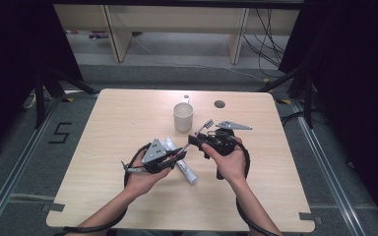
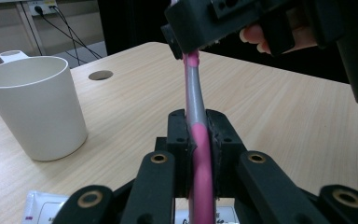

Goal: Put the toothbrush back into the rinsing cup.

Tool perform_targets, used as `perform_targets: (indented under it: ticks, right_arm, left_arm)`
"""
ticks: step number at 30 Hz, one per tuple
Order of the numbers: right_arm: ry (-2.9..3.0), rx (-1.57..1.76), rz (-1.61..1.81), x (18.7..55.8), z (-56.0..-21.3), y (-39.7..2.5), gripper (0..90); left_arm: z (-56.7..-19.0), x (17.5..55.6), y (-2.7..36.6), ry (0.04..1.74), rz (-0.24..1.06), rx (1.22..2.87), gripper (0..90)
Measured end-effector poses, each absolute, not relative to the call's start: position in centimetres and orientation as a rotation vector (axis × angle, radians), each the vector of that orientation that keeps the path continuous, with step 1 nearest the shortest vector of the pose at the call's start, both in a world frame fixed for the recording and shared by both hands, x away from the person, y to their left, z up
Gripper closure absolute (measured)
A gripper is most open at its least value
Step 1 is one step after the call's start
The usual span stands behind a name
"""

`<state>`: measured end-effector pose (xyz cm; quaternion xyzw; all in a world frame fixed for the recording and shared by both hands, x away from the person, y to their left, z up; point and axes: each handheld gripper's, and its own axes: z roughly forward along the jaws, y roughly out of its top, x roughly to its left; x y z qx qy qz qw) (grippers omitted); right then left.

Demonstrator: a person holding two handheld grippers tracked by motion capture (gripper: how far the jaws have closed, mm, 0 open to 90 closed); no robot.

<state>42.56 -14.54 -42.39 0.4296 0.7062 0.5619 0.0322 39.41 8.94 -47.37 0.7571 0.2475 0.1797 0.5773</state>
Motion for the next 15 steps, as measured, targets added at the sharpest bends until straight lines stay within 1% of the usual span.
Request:
perform_targets:
  ticks: [2,5,6,8,11,15]
  right_arm:
    - [2.165,1.305,1.723,42.7,-42.4,-14.5,64.4]
    - [2.149,1.353,1.785,42.4,-41.9,-14.5,70.0]
    - [2.140,1.309,1.808,42.7,-41.8,-14.6,72.4]
    - [2.137,1.312,1.815,42.6,-41.7,-14.6,73.6]
    - [2.128,1.330,1.880,42.5,-41.3,-14.5,78.2]
    - [2.146,1.251,1.851,42.3,-40.7,-14.1,79.9]
  left_arm:
    - [-47.4,39.4,8.9,0.581,0.422,1.773,80.4]
    - [-47.5,39.5,8.7,0.581,0.426,1.780,80.3]
    - [-47.5,39.6,8.6,0.576,0.432,1.775,80.3]
    - [-47.5,39.6,8.5,0.577,0.442,1.789,80.3]
    - [-47.5,39.7,8.0,0.580,0.455,1.791,80.3]
    - [-47.6,39.9,7.6,0.582,0.462,1.810,79.6]
